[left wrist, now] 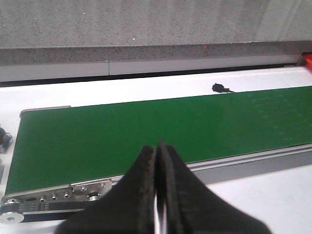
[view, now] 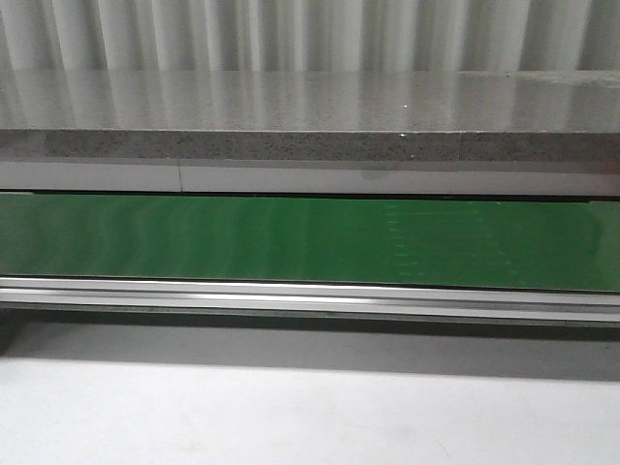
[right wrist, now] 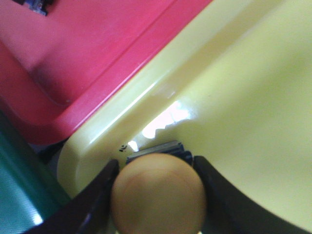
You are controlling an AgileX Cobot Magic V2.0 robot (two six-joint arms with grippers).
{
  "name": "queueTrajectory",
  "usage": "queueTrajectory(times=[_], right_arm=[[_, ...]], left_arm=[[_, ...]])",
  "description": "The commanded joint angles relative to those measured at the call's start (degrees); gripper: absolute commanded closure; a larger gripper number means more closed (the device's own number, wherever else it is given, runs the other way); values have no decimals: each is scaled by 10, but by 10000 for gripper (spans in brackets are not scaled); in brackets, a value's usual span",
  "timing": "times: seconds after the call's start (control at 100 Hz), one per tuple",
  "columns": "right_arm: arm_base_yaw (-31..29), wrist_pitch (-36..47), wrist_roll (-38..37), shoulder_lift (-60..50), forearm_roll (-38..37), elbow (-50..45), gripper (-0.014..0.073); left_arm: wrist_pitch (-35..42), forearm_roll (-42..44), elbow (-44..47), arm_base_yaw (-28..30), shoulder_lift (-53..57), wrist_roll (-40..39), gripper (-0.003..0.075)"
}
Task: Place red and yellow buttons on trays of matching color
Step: 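Lower the yellow button into the yellow tray and release it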
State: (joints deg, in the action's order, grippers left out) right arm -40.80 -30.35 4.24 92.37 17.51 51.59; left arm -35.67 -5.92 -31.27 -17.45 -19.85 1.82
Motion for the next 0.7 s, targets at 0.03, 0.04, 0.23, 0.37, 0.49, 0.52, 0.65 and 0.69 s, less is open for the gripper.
queueTrajectory(times=[0.03, 0.04, 0.23, 0.37, 0.49, 0.52, 0.65, 0.69], right_arm=[[-3, 22, 1, -22, 10, 12, 429], [-3, 22, 1, -22, 10, 12, 414], [-3, 21, -10, -23, 12, 12, 78], [-3, 12, -10, -41, 9, 12, 72], [-3, 12, -10, -84, 1, 12, 72], [-3, 11, -10, -97, 0, 12, 72], [2, -11, -9, -166, 0, 12, 90], [6, -19, -8, -184, -1, 12, 127]], left_arm=[[42, -5, -15, -6, -5, 0, 741], [42, -5, -15, -6, -5, 0, 741], [42, -5, -15, -6, -5, 0, 741], [42, -5, -15, -6, -5, 0, 741], [42, -5, -15, -6, -5, 0, 741], [42, -5, -15, -6, -5, 0, 741], [42, -5, -15, -6, -5, 0, 741], [42, -5, -15, -6, -5, 0, 741]])
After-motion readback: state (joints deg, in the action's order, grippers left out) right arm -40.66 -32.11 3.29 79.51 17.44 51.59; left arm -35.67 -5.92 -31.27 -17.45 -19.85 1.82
